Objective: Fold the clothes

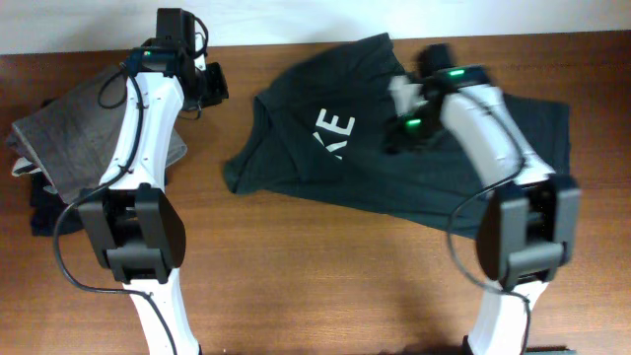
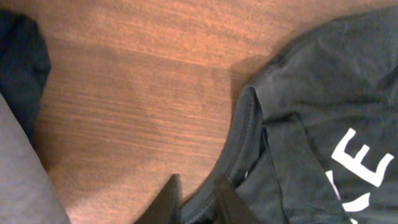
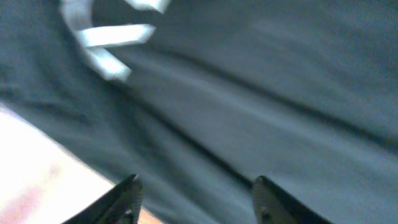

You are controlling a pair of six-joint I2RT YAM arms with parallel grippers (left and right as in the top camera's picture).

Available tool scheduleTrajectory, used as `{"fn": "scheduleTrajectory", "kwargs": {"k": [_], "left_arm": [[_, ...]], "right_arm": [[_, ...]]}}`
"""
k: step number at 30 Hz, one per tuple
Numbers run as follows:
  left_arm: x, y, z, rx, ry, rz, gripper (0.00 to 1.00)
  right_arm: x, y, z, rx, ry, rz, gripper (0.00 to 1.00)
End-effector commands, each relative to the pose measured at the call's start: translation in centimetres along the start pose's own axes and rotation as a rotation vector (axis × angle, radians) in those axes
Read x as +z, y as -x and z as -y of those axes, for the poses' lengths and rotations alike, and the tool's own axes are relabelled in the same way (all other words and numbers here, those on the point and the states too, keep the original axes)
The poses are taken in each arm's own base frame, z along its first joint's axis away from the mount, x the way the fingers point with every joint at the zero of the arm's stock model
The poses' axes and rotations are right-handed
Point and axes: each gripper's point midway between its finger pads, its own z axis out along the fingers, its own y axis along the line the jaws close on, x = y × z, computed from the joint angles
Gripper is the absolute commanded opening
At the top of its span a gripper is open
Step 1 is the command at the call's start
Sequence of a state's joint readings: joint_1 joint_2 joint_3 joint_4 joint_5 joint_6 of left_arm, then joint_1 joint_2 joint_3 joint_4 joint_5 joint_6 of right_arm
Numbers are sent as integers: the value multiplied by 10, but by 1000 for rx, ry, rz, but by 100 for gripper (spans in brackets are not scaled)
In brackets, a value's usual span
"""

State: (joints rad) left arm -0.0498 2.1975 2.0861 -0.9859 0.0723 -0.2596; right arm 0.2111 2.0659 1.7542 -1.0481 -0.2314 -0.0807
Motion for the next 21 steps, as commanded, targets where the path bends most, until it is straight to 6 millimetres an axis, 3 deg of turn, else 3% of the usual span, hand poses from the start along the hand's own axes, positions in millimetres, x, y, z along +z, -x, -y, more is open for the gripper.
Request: {"fn": "scheduleTrajectory", "kwargs": {"k": [1, 4, 7, 9, 13, 15, 19, 21], "left_arm": [[-5, 5, 1, -6, -19, 17, 31], [-5, 5, 1, -6, -19, 16, 41], [-5, 6, -1, -5, -7, 20, 65], [-5, 7, -5, -6, 15, 26, 74], [-5, 9, -12, -6, 58, 37, 93], [-5, 9, -12, -7, 58, 36, 98], [-5, 9, -12, -6, 57, 36, 99], [-5, 9, -12, -7, 57, 36, 99]], "right_arm": [[2, 13, -48, -136, 22, 44, 61], [10, 15, -70, -254, -89, 46, 57], [21, 17, -81, -329, -219, 51, 53], [31, 19, -92, -364, -244, 58, 44], [54, 22, -108, -401, -233, 68, 44], [66, 24, -111, -406, -229, 71, 44], [85, 27, -114, -411, -218, 76, 45], [91, 29, -115, -412, -215, 81, 52]]}}
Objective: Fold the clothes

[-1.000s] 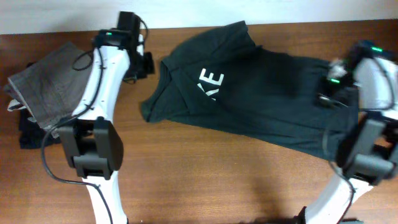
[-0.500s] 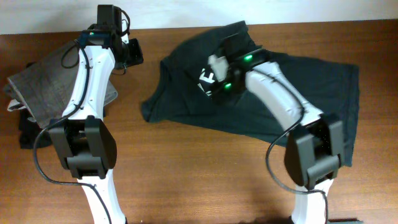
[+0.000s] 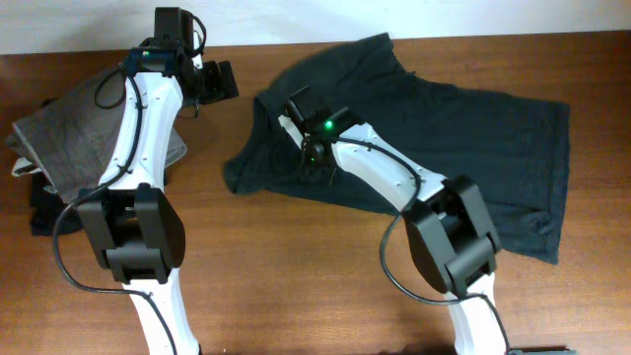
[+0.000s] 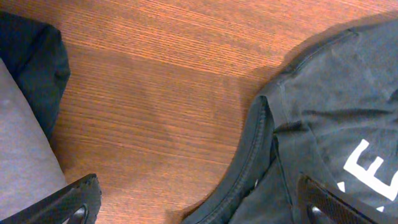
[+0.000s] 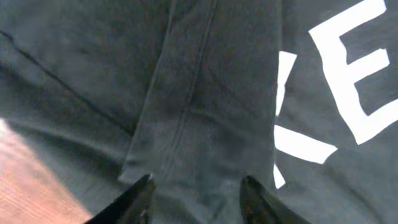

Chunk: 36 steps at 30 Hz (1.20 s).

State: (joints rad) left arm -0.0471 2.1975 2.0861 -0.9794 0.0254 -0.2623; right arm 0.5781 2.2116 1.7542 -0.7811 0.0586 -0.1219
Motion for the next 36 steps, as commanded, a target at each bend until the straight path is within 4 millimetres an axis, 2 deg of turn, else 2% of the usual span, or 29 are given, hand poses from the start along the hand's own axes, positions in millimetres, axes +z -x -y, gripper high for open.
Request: {"fn": "scheduleTrajectory", "kwargs": {"k": [1, 5, 8, 17, 21, 24, 36], "left_arm": [[-4, 5, -4, -2, 13, 18, 99], [-4, 5, -4, -2, 12, 18, 99], [-4, 5, -4, -2, 12, 18, 99], [-4, 5, -4, -2, 12, 18, 99], [-4, 5, -4, -2, 12, 18, 99], [-4, 5, -4, -2, 12, 18, 99], [-4, 5, -4, -2, 12, 18, 99]], "right_arm": [[5, 6, -1, -9, -19, 15, 56], [5, 11, -6, -11, 2, 35, 61], [5, 12, -14, 7, 52, 40, 61], [4, 14, -20, 99, 87, 45, 60], [4, 14, -20, 120, 88, 44, 59], [4, 14, -20, 125, 87, 42, 51], [5, 12, -32, 131, 95, 30, 51]]}}
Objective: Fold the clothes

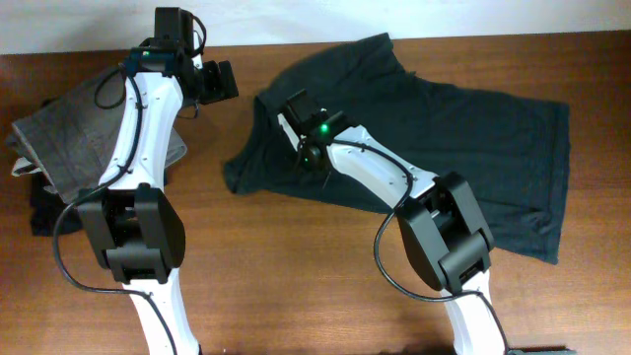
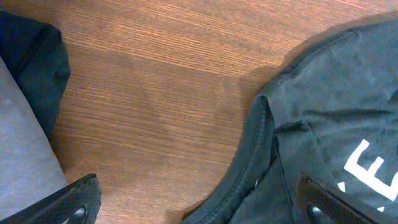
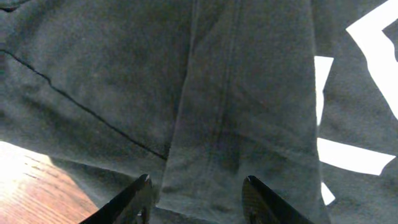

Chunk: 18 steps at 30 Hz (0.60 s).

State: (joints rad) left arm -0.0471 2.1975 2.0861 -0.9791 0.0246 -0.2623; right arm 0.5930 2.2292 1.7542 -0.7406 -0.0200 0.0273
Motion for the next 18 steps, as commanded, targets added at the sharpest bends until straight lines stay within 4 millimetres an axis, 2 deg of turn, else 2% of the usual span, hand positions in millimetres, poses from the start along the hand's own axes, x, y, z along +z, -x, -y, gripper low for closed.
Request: {"fn": "scheduleTrajectory", "kwargs": {"k": [1, 9, 13, 15, 18], "left_arm": [[-4, 5, -3, -2, 12, 17, 99], [-4, 5, -3, -2, 12, 17, 99], [-4, 5, -4, -2, 12, 17, 99], [-4, 5, -4, -2, 12, 17, 99], [-4, 5, -3, -2, 12, 17, 99]], "right_arm": [[0, 2, -12, -5, 9, 2, 51], [18, -9, -10, 16, 1, -39, 51], [20, -10, -10, 17, 0, -42, 50], [20, -9, -10, 17, 0, -40, 49], [20, -9, -10, 17, 0, -40, 42]]}}
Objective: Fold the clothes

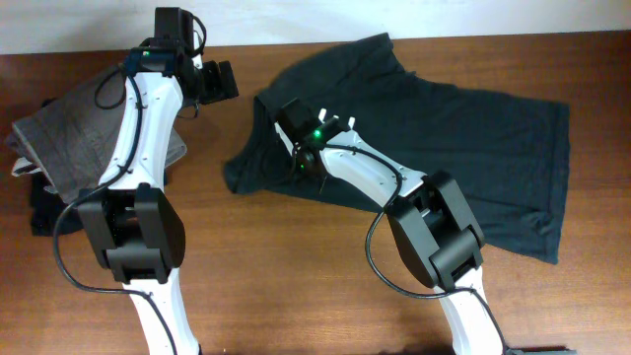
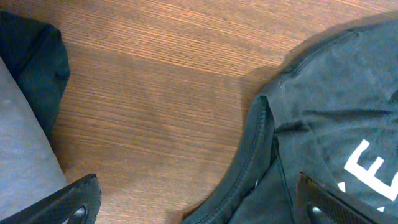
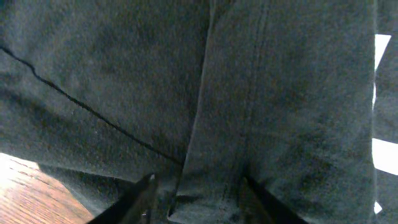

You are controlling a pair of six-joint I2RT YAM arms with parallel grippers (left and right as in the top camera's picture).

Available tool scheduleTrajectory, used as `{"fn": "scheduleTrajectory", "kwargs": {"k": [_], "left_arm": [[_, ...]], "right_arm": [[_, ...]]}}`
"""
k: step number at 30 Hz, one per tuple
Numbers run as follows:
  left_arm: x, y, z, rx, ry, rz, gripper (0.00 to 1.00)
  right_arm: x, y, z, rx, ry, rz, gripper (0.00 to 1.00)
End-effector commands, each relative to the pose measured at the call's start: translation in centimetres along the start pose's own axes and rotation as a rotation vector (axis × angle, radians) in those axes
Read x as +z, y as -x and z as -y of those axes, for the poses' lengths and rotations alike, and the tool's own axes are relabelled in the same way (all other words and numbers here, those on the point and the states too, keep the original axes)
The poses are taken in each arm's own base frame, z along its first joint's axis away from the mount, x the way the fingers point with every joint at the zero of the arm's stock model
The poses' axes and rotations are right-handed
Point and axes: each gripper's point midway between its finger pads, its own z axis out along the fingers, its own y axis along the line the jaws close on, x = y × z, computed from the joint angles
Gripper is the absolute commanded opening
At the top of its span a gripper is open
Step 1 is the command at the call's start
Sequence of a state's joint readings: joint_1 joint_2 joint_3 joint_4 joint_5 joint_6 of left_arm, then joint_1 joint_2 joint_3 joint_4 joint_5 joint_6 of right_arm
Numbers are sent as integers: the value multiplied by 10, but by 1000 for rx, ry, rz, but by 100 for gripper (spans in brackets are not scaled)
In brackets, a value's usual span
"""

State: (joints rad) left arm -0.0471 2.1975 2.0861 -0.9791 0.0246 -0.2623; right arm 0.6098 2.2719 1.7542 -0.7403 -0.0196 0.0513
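A dark green T-shirt [image 1: 463,128] lies spread across the table, its collar [image 2: 254,158] and white letters [image 2: 373,168] in the left wrist view. My right gripper [image 1: 304,158] is down on the shirt's left part. Its jaws are open, and both fingers [image 3: 147,198] press into the cloth on either side of a folded band [image 3: 280,93]. My left gripper [image 1: 219,81] hangs wide open over bare wood just left of the collar, holding nothing [image 2: 199,208].
A grey folded cloth [image 1: 89,128] lies at the table's left end on top of a dark garment [image 1: 39,212]. The left arm crosses above that pile. Bare wood [image 1: 296,276] fills the front of the table.
My right gripper has come lower onto the shirt, and its fingers now touch the cloth around the folded band. The left gripper and the shirt have not moved.
At first my left gripper was shut at the shirt's collar edge and my right gripper hung over the shirt's middle. Then the left gripper stood wide open beside the collar, and the right had moved to the shirt's left part by the letters. There it has lowered.
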Motion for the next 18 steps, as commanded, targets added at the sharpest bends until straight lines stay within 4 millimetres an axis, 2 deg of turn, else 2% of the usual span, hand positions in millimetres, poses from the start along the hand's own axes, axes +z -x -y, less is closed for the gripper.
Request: {"fn": "scheduleTrajectory", "kwargs": {"k": [1, 5, 7, 11, 18], "left_arm": [[-4, 5, -3, -2, 12, 17, 99], [-4, 5, -4, -2, 12, 17, 99], [-4, 5, -4, -2, 12, 17, 99], [-4, 5, -3, -2, 12, 17, 99], [-4, 5, -3, -2, 12, 17, 99]], "right_arm": [[1, 2, -2, 8, -4, 3, 38], [1, 3, -1, 7, -10, 5, 27], [0, 3, 3, 8, -34, 8, 24], [-6, 8, 11, 10, -80, 19, 12], [-29, 32, 29, 9, -181, 80, 7]]}}
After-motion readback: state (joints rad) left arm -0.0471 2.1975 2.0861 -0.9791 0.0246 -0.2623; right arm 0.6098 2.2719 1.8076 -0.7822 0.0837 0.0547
